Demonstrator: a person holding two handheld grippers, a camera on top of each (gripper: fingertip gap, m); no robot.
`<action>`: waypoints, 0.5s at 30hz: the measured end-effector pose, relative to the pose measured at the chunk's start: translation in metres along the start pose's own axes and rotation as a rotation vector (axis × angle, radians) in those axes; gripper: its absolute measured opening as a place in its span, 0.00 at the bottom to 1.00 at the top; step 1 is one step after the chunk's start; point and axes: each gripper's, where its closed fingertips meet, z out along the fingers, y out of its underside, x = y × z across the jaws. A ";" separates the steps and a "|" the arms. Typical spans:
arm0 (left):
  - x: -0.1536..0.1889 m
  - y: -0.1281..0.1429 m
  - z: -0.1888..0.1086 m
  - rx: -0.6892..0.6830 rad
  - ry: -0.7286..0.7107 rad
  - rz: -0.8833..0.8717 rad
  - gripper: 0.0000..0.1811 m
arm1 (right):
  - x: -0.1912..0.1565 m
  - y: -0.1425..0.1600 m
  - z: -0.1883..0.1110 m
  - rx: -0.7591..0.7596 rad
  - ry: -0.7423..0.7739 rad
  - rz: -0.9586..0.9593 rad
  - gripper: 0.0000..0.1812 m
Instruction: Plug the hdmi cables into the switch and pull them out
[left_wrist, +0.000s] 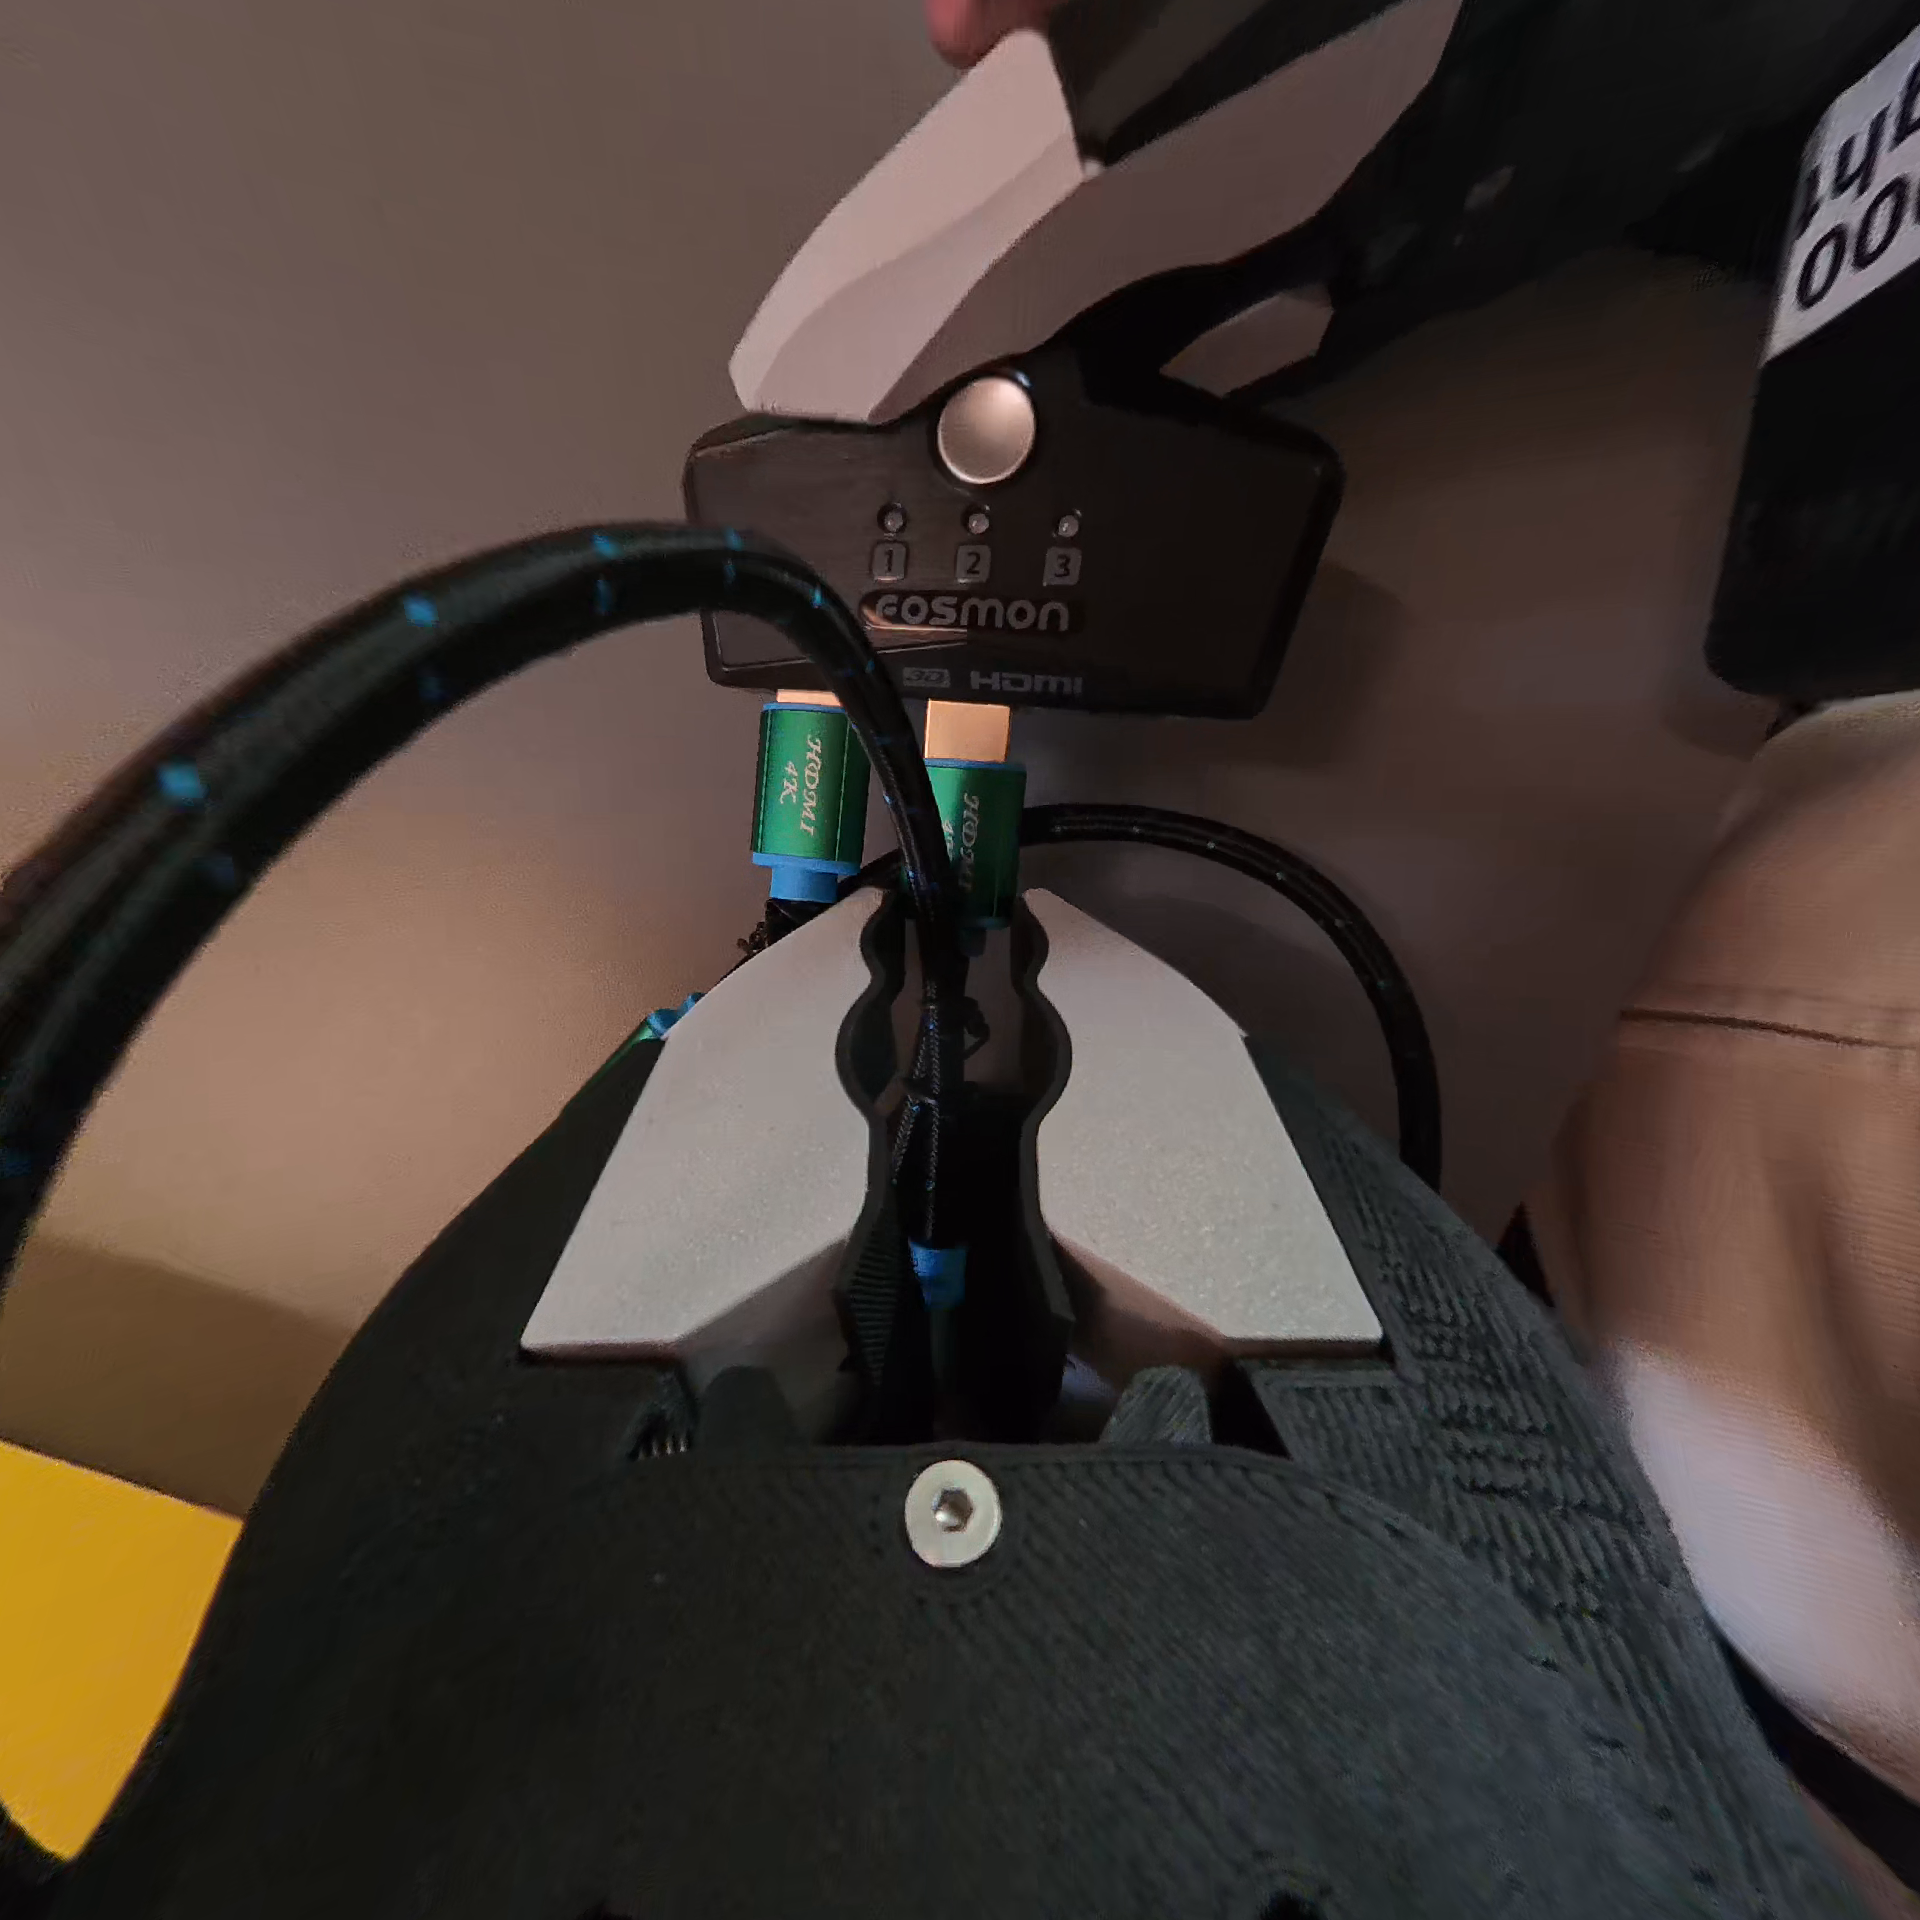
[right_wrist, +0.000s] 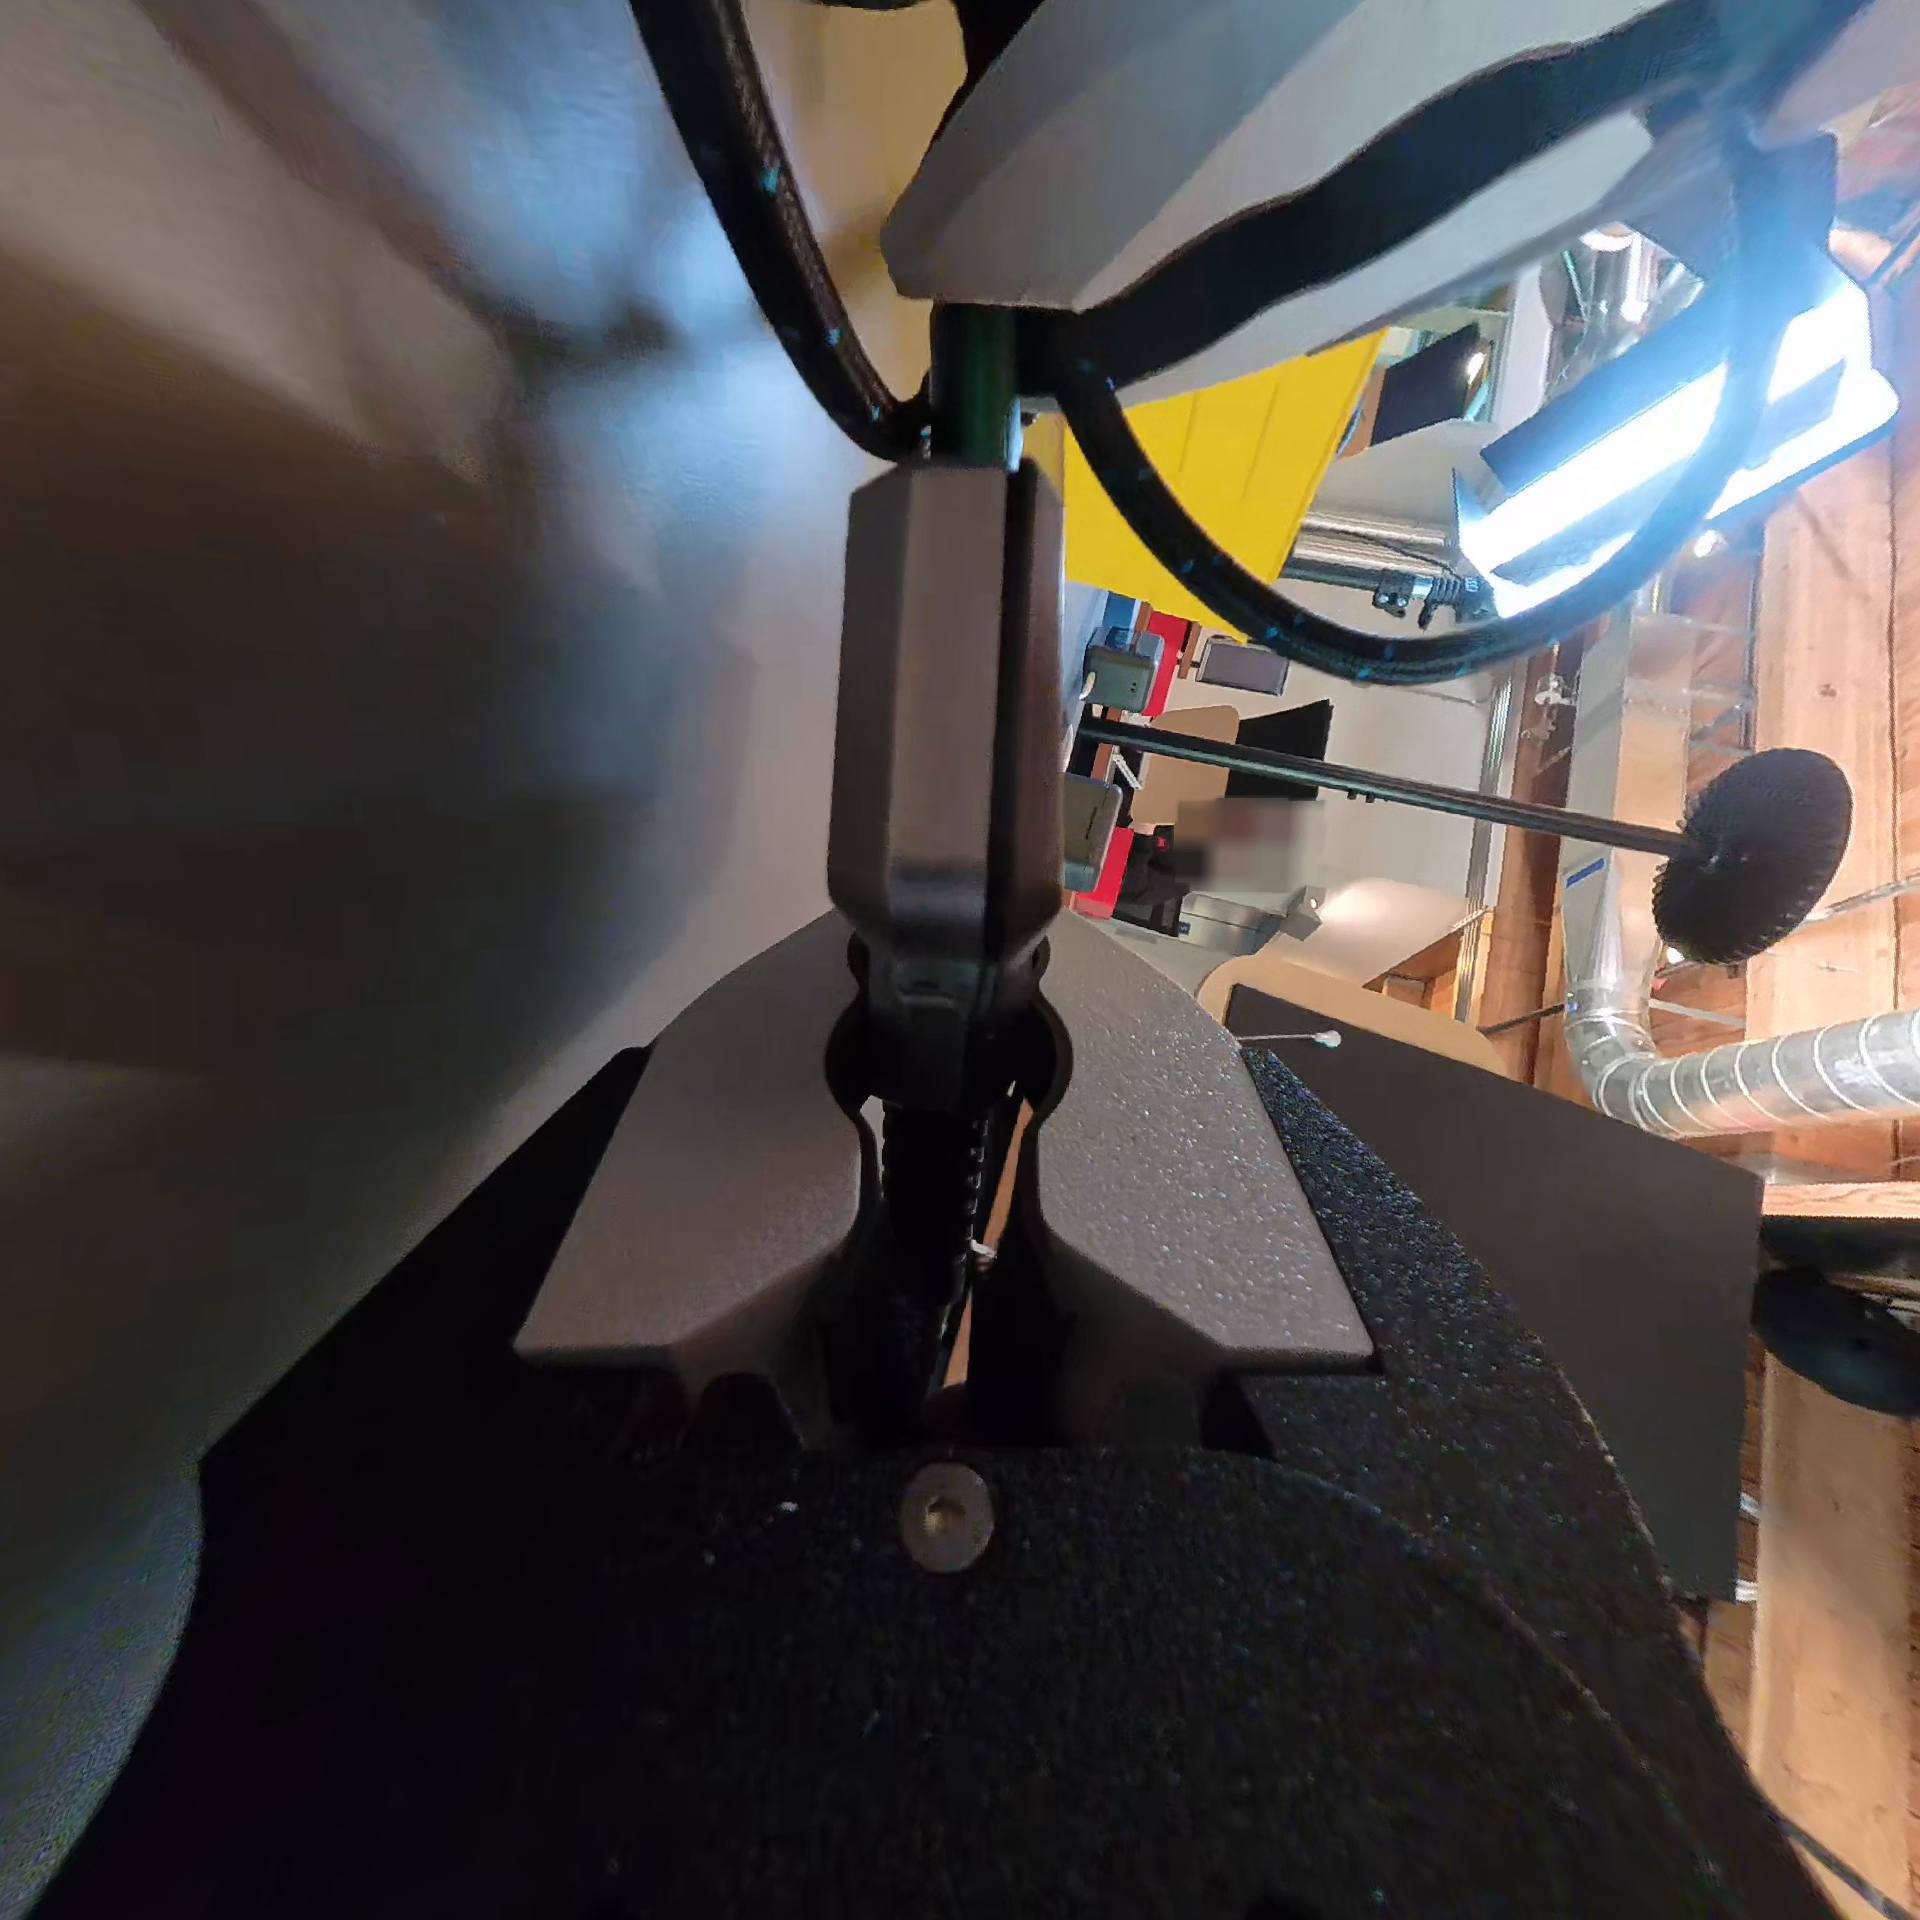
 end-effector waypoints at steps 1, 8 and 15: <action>0.000 0.002 0.002 -0.039 -0.008 0.014 0.11 | -0.002 -0.001 0.001 0.003 -0.004 -0.012 0.13; 0.000 0.000 0.005 -0.068 0.010 0.012 0.11 | -0.008 0.003 0.001 -0.015 -0.029 0.009 0.12; -0.001 0.002 0.005 -0.145 -0.007 0.077 0.11 | -0.007 0.003 0.003 -0.035 -0.025 -0.073 0.13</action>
